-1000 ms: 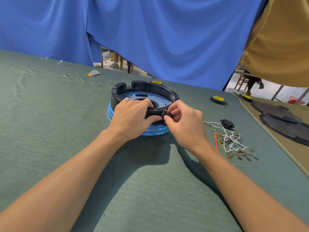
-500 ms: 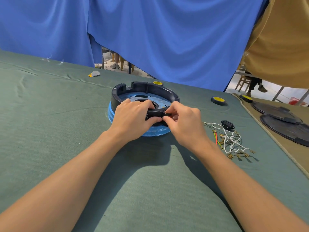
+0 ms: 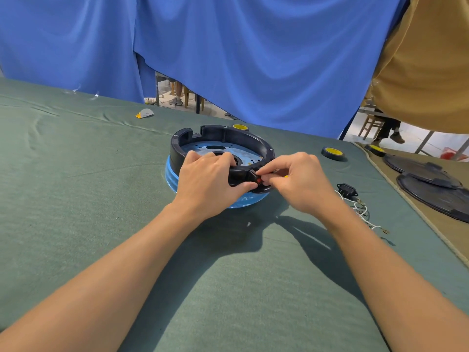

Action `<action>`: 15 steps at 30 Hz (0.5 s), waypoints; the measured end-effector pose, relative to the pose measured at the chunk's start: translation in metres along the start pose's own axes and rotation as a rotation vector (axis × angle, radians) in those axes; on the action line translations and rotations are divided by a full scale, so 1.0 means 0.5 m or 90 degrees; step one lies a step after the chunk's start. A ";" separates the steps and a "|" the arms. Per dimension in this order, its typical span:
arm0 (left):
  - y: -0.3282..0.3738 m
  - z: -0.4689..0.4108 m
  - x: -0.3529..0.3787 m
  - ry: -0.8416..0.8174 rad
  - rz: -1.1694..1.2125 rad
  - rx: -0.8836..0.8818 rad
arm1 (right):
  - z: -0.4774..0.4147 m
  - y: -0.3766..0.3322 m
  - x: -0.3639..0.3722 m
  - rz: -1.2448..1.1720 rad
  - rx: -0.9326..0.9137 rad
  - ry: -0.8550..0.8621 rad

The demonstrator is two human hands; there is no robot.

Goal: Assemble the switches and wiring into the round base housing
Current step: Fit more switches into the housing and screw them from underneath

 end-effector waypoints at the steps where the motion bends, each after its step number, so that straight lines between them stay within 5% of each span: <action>1: 0.000 0.001 0.001 -0.004 -0.004 -0.006 | -0.006 0.002 -0.001 -0.017 0.005 -0.014; 11: -0.001 -0.001 0.002 -0.019 -0.003 0.000 | -0.058 0.001 -0.003 0.014 -0.056 -0.093; 15: -0.005 -0.002 0.003 -0.025 0.018 0.000 | -0.061 0.016 0.026 -0.056 -0.038 -0.225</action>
Point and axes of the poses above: each hand's wrist, its own z-axis away from the middle knuckle, its own x-axis out of the palm, y = z × x, the point moved 8 cm from there along -z, towards the middle knuckle, and after that the axes turned 6 degrees about -x, right-handed, at the moved point
